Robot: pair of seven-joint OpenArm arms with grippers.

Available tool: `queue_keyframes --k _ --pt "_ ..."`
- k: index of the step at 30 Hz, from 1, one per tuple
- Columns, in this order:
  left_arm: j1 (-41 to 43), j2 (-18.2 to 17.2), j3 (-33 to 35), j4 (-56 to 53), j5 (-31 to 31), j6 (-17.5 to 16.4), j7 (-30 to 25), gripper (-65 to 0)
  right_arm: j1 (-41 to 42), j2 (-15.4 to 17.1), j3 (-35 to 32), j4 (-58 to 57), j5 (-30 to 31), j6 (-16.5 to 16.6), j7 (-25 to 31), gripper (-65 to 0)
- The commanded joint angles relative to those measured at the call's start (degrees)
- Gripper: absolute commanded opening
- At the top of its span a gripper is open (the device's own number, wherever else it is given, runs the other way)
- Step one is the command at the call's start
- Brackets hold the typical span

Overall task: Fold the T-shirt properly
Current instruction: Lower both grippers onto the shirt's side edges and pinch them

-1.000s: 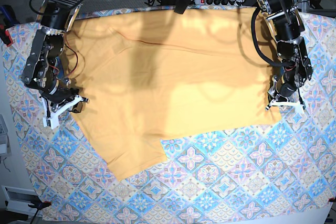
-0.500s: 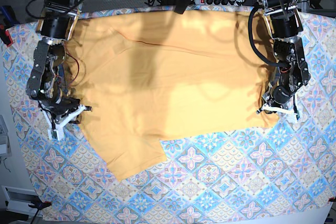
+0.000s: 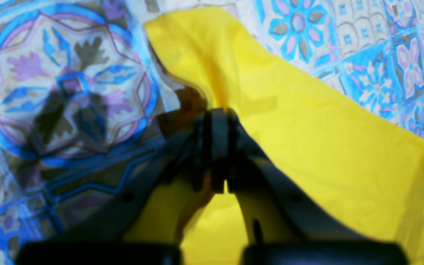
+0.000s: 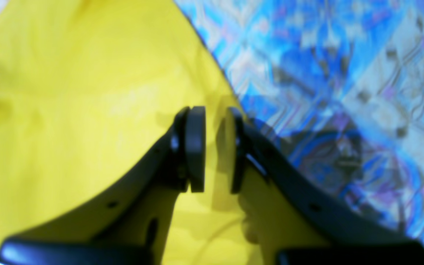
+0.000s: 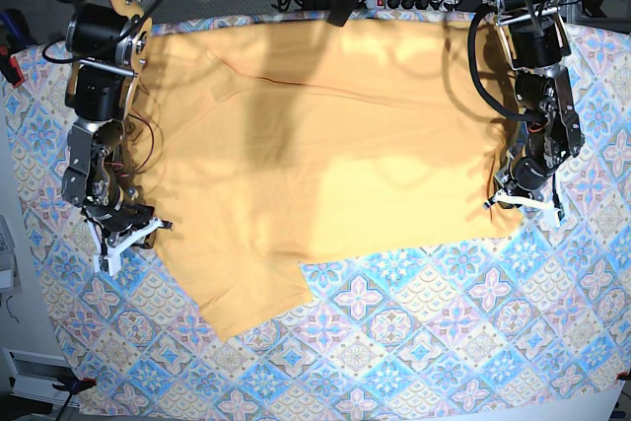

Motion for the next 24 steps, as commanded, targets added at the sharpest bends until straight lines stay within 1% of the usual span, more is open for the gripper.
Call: queue_keyframes --k 1,5,8,10,14,16,19,24 --pt "-1.11 -0.59 -0.16 1.0 -0.6 -0.36 -0.75 -65.0 2.03 1.12 0.09 -0.33 0.19 -0.2 1.63 -53.5" --pt "-1.11 -0.42 -0.07 1.0 -0.6 -0.36 -0.75 -65.0 3.61 1.21 0.09 -3.32 0.19 -0.2 3.3 -43.1" --pt "-1.11 -0.42 -0.07 1.0 -0.6 -0.36 -0.75 -65.0 3.61 1.21 0.09 -3.93 0.1 -0.2 4.09 -38.7" --pt "-1.11 -0.42 -0.07 1.0 -0.6 -0.36 -0.75 -65.0 3.61 1.21 -0.79 -4.02 0.1 -0.12 4.09 -38.2" --pt "-1.11 -0.42 -0.07 1.0 -0.6 -0.36 -0.75 -65.0 3.61 1.21 -6.85 -4.02 0.19 -0.12 5.23 -38.2" --pt "-1.11 -0.42 -0.07 1.0 -0.6 -0.36 -0.75 -65.0 3.43 1.21 -8.7 -4.2 0.19 -0.12 6.03 -38.2" --pt "-0.58 -0.42 -0.07 1.0 -0.6 -0.36 -0.75 -65.0 3.34 1.21 -9.23 -7.01 0.19 -0.12 6.64 -38.2" --pt "0.03 -0.51 -0.07 1.0 -0.6 -0.36 -0.75 -65.0 3.34 1.21 -9.32 -11.23 0.19 -0.12 9.54 -38.2"
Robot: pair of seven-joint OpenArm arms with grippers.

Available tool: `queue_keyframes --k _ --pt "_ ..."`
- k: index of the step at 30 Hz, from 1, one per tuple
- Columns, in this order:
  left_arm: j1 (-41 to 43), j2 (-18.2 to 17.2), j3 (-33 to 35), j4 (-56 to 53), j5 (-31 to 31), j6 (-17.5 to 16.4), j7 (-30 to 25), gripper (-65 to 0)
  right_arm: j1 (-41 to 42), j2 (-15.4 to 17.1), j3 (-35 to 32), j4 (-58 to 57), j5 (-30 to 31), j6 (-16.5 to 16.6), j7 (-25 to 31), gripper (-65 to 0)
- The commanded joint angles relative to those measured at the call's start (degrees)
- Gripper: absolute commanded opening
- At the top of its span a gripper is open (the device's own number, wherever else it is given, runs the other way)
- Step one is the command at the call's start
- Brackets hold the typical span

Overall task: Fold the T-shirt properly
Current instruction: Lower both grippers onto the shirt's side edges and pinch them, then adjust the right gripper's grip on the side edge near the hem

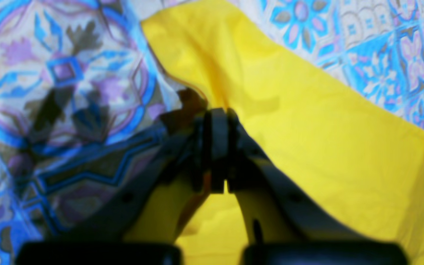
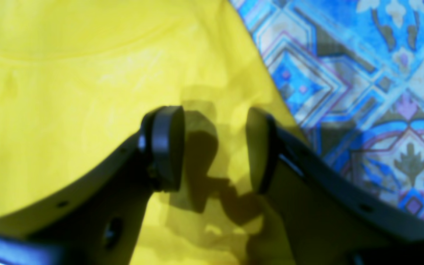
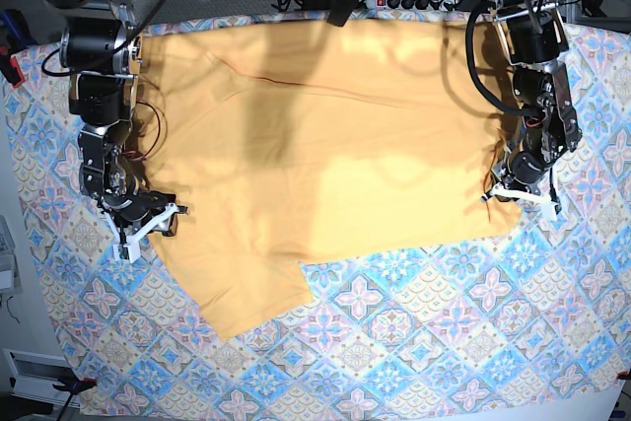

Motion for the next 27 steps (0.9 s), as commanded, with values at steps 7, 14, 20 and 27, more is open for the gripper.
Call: queue_keyframes --k 7,14,20,27 --pt "-1.02 -0.81 -0.09 1.0 -0.58 -0.34 -0.88 -65.0 1.33 1.83 0.41 -0.04 0.12 -0.18 2.19 -38.2" --pt "-1.02 -0.99 -0.18 1.0 -0.58 -0.34 -0.88 -65.0 1.33 3.06 0.5 -0.04 0.21 -0.18 2.36 -38.2" --pt "-1.02 -0.81 -0.18 1.0 -0.58 -0.34 -0.88 -65.0 1.33 3.24 0.5 -0.39 0.04 -0.18 4.39 -38.2" --pt "-0.31 -0.81 -0.18 1.0 -0.67 -0.34 -1.05 -65.0 1.16 3.24 0.06 -0.57 0.04 -0.09 4.3 -38.3"
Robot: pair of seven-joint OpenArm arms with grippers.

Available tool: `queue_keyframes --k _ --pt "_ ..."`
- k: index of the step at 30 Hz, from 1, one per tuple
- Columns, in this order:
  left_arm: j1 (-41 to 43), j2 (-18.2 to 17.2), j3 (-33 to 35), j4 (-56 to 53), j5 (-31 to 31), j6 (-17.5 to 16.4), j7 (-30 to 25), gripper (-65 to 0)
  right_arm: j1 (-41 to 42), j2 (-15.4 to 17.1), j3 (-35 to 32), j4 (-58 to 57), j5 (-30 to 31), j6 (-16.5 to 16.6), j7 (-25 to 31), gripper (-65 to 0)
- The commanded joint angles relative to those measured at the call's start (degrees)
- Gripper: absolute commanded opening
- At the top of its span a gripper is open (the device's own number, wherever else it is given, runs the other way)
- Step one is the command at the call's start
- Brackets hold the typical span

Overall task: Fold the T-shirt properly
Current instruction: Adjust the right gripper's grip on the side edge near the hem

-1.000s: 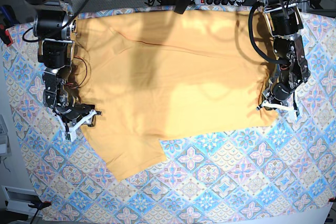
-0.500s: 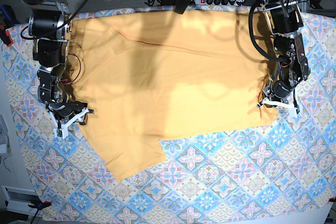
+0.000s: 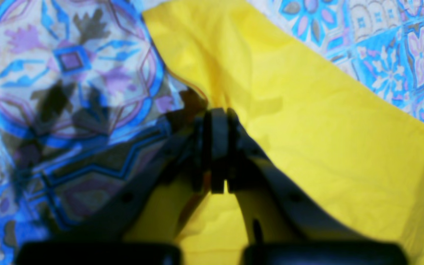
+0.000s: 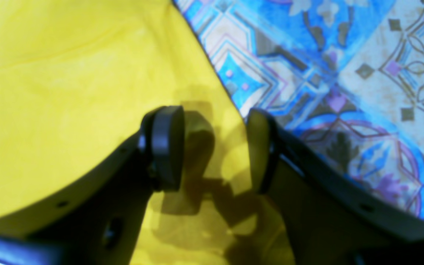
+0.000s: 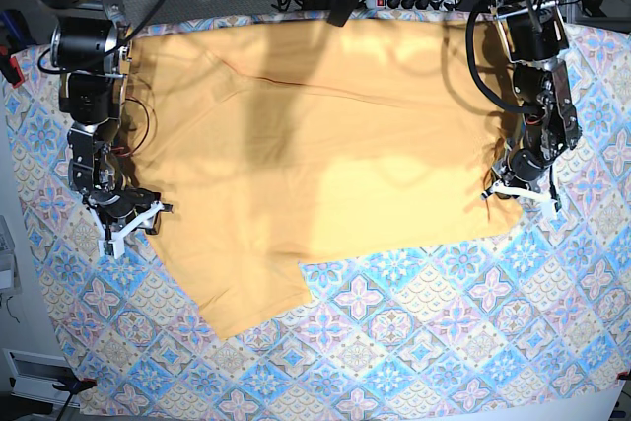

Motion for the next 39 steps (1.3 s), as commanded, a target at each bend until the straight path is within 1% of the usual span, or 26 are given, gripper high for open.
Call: queue_keyframes --k 1,3,4,6,9,10,11,13,16,24,27,30,31,33,35,39 --pt "-0.92 -0.81 -0.16 1.0 -0.64 -0.34 -0.92 -65.0 0.85 0.83 0.13 0.65 0.28 0.34 1.06 -38.3" --pt "-0.92 -0.81 -0.16 1.0 -0.64 -0.34 -0.92 -65.0 -0.29 0.83 0.13 0.74 0.28 0.34 1.06 -38.5" --pt "-0.92 -0.81 -0.16 1.0 -0.64 -0.34 -0.92 -65.0 -0.73 0.83 0.13 0.74 0.28 0.78 1.06 -39.7" --pt "-0.84 -0.81 -0.16 1.0 -0.64 -0.34 -0.92 -65.0 -1.0 0.74 0.13 0.74 0.28 3.33 0.45 -43.5" --pt "-0.84 -0.81 -0.16 1.0 -0.64 -0.34 -0.92 -65.0 -1.26 0.57 0.13 0.83 0.28 7.99 -2.01 -51.5" --pt "-0.84 -0.81 -0.16 1.0 -0.64 -0.34 -0.92 -65.0 -1.26 0.57 0.13 0.83 0.28 9.22 -2.54 -53.2" --pt "-0.84 -0.81 -0.16 1.0 -0.64 -0.34 -0.92 -65.0 -1.26 0.57 0.13 0.92 0.28 10.37 -2.89 -54.7" --pt "-0.84 -0.72 -0.16 1.0 -0.64 -0.34 -0.92 -65.0 -1.26 0.57 0.13 1.09 0.28 11.6 -3.6 -56.6" --pt "-0.84 -0.72 -0.16 1.0 -0.64 -0.34 -0.92 -65.0 -1.35 0.57 0.13 1.18 0.28 11.95 -3.86 -57.8" --pt "-0.84 -0.72 -0.16 1.0 -0.64 -0.34 -1.01 -65.0 -1.35 0.57 0.57 1.97 0.45 11.95 -3.42 -63.6" --pt "-0.84 -0.81 -0.16 1.0 -0.64 -0.34 -1.01 -65.0 -1.35 0.66 0.57 5.84 0.45 11.95 -3.86 -64.4" --pt "-0.84 -0.81 -0.16 1.0 -0.64 -0.34 -1.01 -65.0 -4.34 0.74 0.57 8.65 0.54 12.04 -4.21 -64.6" --pt "-0.84 -0.81 -0.16 1.0 -0.64 -0.34 -1.1 -65.0 -5.13 0.83 0.57 10.15 0.54 12.04 -5.09 -64.6" --pt "-0.84 -0.81 -0.16 1.0 -0.64 -0.34 -1.1 -65.0 -6.27 0.83 0.57 14.11 0.54 13.27 -7.82 -64.6" --pt "-0.92 -0.81 -0.16 1.0 -0.64 -0.34 -1.1 -65.0 -7.59 0.83 0.57 17.89 0.54 13.79 -9.4 -64.6" --pt "-1.1 -0.72 -0.16 1.0 -0.64 -0.34 -1.1 -65.0 -9.35 0.74 0.65 22.37 0.54 13.79 -9.4 -64.4"
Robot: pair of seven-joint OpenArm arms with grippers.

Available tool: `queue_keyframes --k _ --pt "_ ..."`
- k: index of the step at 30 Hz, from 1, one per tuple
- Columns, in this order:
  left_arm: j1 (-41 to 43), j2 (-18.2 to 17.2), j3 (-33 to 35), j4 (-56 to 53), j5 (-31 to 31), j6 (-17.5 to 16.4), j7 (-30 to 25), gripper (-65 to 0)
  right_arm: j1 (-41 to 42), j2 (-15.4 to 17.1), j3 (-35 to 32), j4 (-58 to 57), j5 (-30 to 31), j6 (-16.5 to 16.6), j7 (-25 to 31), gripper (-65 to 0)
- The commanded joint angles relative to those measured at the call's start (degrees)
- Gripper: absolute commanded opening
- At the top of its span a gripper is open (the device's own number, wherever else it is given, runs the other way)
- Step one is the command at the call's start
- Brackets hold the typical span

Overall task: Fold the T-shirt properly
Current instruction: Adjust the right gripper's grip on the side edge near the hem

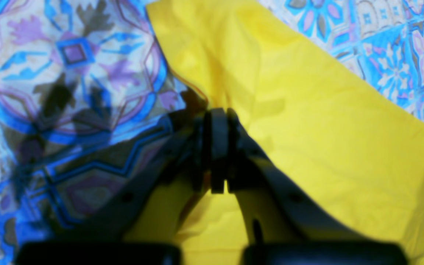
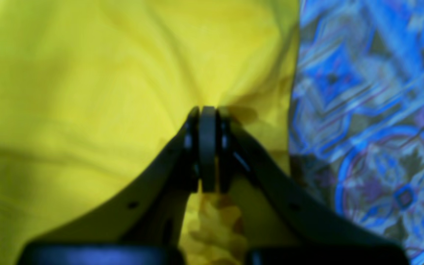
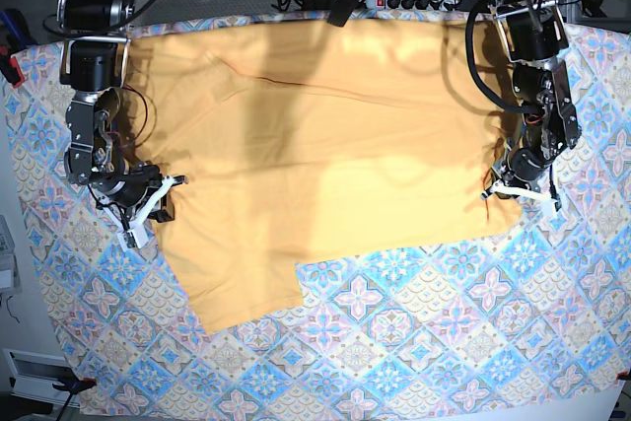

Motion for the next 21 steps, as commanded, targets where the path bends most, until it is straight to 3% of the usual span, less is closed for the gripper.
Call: queue_keyframes --k 1,7,10,15,21 --pt "-1.08 -0.72 -0.16 1.0 -0.67 -0.34 -0.7 -65.0 1.01 0.79 0.33 1.04 0.8 0.33 1.11 -64.3" --pt "-1.17 -0.72 -0.16 1.0 -0.67 -0.34 -0.7 -65.0 1.19 0.61 4.63 -0.28 0.45 0.15 4.63 -63.6" --pt "-0.99 -0.72 -0.16 1.0 -0.58 -0.34 -0.7 -65.0 2.86 0.61 7.97 -3.62 0.45 -0.11 5.16 -57.9" --pt "-0.9 -0.72 -0.16 1.0 -0.58 -0.34 -0.7 -65.0 5.67 0.61 10.08 -8.81 0.36 -5.21 7.62 -46.5" --pt "-0.81 -0.64 -0.16 1.0 -0.58 -0.34 -0.7 -65.0 8.92 0.79 8.68 -14.61 0.36 -5.65 10.61 -44.4"
